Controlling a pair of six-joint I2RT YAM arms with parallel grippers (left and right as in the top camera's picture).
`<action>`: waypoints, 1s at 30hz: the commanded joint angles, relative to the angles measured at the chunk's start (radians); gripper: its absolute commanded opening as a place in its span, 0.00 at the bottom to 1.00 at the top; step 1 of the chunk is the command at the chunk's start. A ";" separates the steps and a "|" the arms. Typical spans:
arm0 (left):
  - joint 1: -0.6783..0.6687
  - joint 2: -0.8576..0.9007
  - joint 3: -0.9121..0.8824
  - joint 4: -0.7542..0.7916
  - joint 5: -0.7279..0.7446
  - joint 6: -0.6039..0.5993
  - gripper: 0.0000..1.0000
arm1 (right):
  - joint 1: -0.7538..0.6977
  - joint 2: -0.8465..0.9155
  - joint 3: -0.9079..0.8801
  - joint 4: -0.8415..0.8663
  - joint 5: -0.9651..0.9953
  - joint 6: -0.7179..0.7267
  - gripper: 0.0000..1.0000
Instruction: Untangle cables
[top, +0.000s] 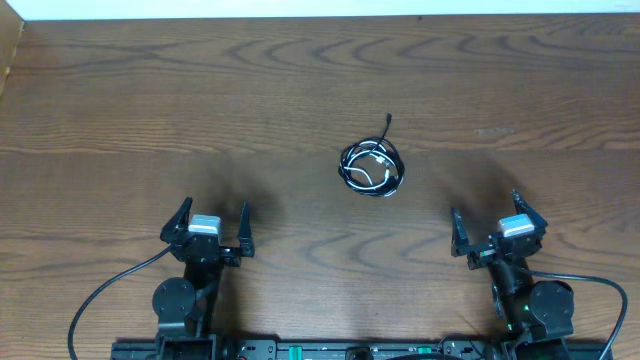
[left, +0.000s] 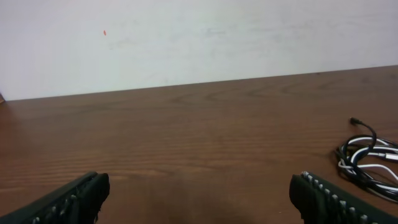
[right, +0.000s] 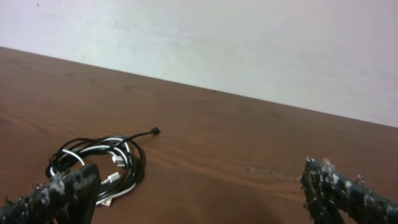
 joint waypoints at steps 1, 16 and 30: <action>0.004 0.001 0.013 -0.041 0.042 0.002 0.98 | 0.004 -0.005 -0.001 0.013 0.005 -0.015 0.99; 0.004 0.375 0.256 -0.079 0.050 0.002 0.98 | 0.004 -0.004 0.030 0.023 0.021 -0.014 0.99; 0.004 0.748 0.583 -0.202 0.154 0.002 0.98 | 0.004 0.099 0.163 -0.014 0.034 -0.014 0.99</action>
